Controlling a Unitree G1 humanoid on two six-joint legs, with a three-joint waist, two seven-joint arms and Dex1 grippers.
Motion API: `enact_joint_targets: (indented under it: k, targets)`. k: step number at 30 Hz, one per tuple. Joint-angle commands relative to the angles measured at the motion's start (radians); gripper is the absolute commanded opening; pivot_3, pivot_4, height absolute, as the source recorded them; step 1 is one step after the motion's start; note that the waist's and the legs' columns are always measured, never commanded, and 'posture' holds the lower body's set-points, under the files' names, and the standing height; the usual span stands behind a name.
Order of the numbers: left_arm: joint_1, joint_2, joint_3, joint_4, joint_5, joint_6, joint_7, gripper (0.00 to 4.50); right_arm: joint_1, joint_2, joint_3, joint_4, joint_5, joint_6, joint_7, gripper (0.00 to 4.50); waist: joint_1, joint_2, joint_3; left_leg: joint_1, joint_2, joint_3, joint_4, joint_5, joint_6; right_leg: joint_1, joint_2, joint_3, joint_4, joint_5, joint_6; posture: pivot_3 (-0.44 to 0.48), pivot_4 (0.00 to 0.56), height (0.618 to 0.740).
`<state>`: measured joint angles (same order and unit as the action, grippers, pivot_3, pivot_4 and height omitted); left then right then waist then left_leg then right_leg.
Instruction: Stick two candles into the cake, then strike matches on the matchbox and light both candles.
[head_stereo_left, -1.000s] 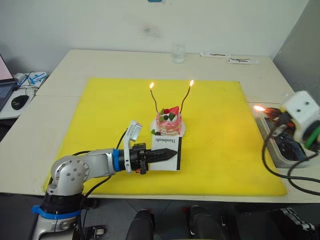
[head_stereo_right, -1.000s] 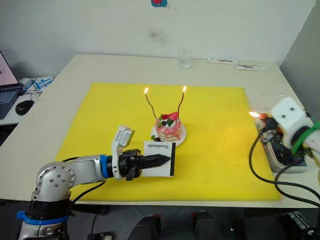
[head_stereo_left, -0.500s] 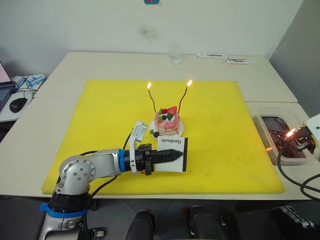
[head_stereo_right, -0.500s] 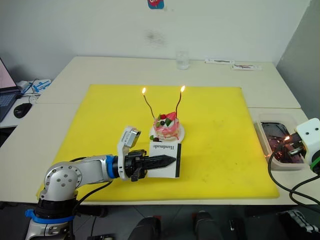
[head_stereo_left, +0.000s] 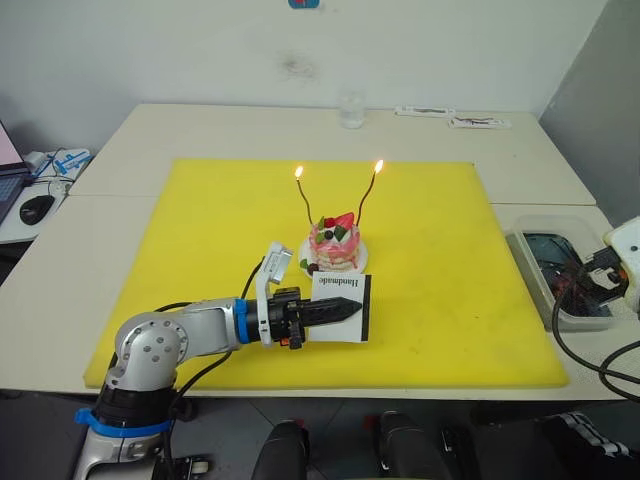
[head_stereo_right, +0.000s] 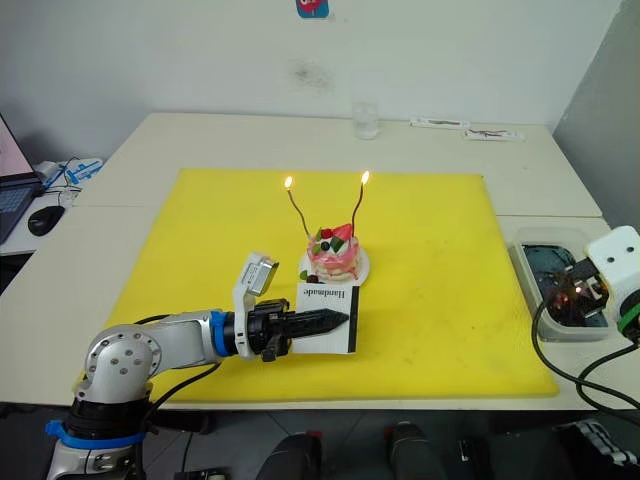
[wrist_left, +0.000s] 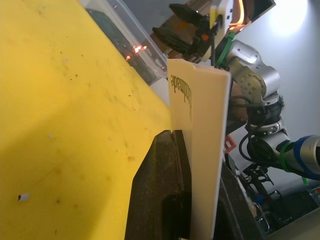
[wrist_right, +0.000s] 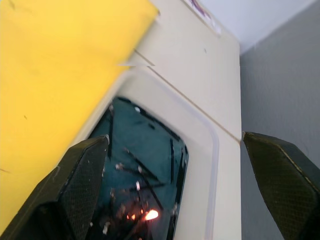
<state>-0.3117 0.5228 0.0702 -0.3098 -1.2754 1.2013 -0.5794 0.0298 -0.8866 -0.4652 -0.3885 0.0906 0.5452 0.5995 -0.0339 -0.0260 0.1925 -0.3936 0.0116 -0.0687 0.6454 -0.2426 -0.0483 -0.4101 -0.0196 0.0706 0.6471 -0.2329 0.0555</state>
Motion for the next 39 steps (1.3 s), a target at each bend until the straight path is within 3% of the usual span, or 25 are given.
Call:
enact_joint_targets:
  k: [1, 6, 11, 19, 25, 33, 34, 39]
  targets:
    - [0.002, 0.036, 0.032, -0.017, -0.027, 0.019, 0.004, 0.00, -0.006, -0.023, -0.050, -0.067, 0.053, -0.063, 0.068, 4.48, 0.000, 0.000, 0.000, 0.000, 0.000, 0.000, 0.000, 0.000, 0.000, 0.000, 0.000, 0.000, 0.000, 0.000, 0.000, 0.000, 0.150, 0.740]
    - [0.005, 0.072, 0.049, -0.010, -0.020, 0.042, 0.051, 0.00, 0.001, -0.031, -0.037, -0.142, 0.179, -0.094, 0.212, 4.48, 0.000, 0.000, 0.000, 0.000, 0.000, 0.000, 0.000, 0.000, 0.000, 0.000, 0.000, 0.000, 0.000, 0.000, 0.000, 0.000, 0.150, 0.740]
    - [0.016, 0.054, 0.041, 0.005, -0.007, 0.078, 0.186, 0.00, -0.003, -0.063, 0.000, -0.262, 0.370, 0.032, 0.324, 4.48, 0.001, 0.000, 0.000, 0.000, 0.000, -0.001, 0.000, 0.000, 0.000, 0.000, 0.000, 0.000, 0.000, 0.000, 0.000, 0.000, 0.150, 0.740]
    - [-0.006, -0.030, 0.010, 0.015, 0.037, 0.105, 0.338, 0.00, -0.099, -0.074, 0.175, -0.362, 0.504, 0.136, 0.311, 4.48, 0.003, 0.000, 0.000, 0.000, 0.000, -0.002, 0.000, 0.000, 0.000, 0.001, 0.000, -0.002, 0.000, 0.000, 0.000, 0.000, 0.150, 0.740]
    - [-0.067, 0.039, 0.028, -0.052, 0.037, 0.118, 0.311, 1.71, -0.130, -0.064, 0.236, -0.351, 0.491, 0.126, 0.291, 4.50, 0.003, -0.001, 0.000, -0.001, 0.000, -0.002, 0.000, 0.000, 0.000, 0.000, 0.000, -0.002, -0.001, 0.000, 0.000, 0.000, 0.150, 0.740]
    - [-0.049, 0.234, 0.045, -0.122, 0.086, 0.106, 0.182, 4.27, -0.135, -0.043, 0.297, -0.330, 0.463, 0.076, 0.289, 4.50, 0.002, -0.001, 0.000, -0.002, 0.000, -0.002, -0.001, 0.000, 0.000, -0.001, 0.000, -0.002, -0.001, -0.001, -0.001, 0.000, 0.150, 0.740]
    - [-0.044, 0.256, 0.052, -0.128, 0.095, 0.099, 0.170, 4.48, -0.133, -0.044, 0.298, -0.326, 0.457, 0.068, 0.291, 4.50, 0.002, -0.001, 0.000, -0.002, 0.000, -0.002, -0.001, 0.000, 0.000, -0.001, 0.000, -0.002, -0.001, -0.001, -0.001, 0.000, 0.150, 0.740]
    - [0.014, 0.376, 0.058, -0.146, 0.254, -0.060, 0.035, 4.48, -0.127, -0.050, 0.298, -0.305, 0.424, 0.017, 0.306, 4.50, 0.003, -0.001, 0.001, -0.002, 0.000, -0.002, -0.001, 0.000, 0.000, -0.001, 0.000, -0.003, -0.001, -0.001, -0.001, 0.000, 0.150, 0.740]
